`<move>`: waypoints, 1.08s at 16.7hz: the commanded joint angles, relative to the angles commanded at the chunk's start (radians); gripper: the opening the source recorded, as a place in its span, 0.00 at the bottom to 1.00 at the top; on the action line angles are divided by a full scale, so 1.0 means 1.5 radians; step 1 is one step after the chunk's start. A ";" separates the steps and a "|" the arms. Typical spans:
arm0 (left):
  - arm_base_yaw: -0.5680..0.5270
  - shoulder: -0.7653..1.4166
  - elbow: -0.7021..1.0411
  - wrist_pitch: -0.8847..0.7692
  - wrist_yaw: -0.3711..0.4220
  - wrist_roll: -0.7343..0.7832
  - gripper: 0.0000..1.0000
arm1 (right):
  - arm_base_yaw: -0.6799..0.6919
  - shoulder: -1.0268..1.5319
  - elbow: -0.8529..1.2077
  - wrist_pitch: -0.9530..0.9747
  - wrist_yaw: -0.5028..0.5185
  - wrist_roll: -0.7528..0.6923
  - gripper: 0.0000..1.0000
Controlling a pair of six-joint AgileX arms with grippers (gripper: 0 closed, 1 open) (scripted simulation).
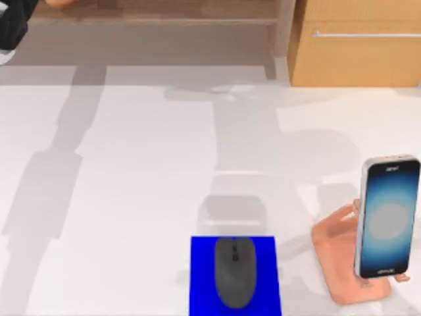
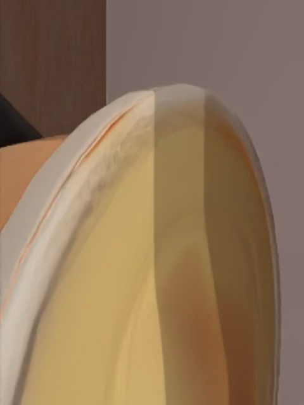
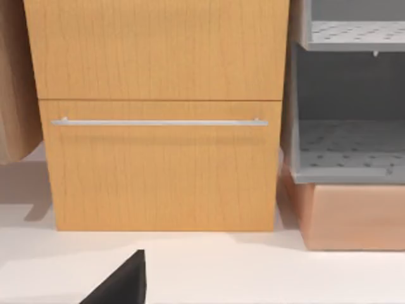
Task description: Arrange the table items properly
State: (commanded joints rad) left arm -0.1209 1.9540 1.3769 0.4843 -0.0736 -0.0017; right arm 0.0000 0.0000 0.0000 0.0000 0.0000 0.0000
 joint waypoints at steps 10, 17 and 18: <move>0.142 -0.038 -0.018 -0.006 0.015 0.086 0.00 | 0.000 0.000 0.000 0.000 0.000 0.000 1.00; 0.139 -0.025 -0.010 0.009 0.009 0.082 0.00 | 0.000 0.000 0.000 0.000 0.000 0.000 1.00; 0.116 -0.022 -0.009 0.010 0.007 0.070 0.00 | 0.000 0.000 0.000 0.000 0.000 0.000 1.00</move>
State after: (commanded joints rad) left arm 0.0536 1.9203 1.3640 0.4987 -0.0624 0.1033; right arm 0.0000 0.0000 0.0000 0.0000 0.0000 0.0000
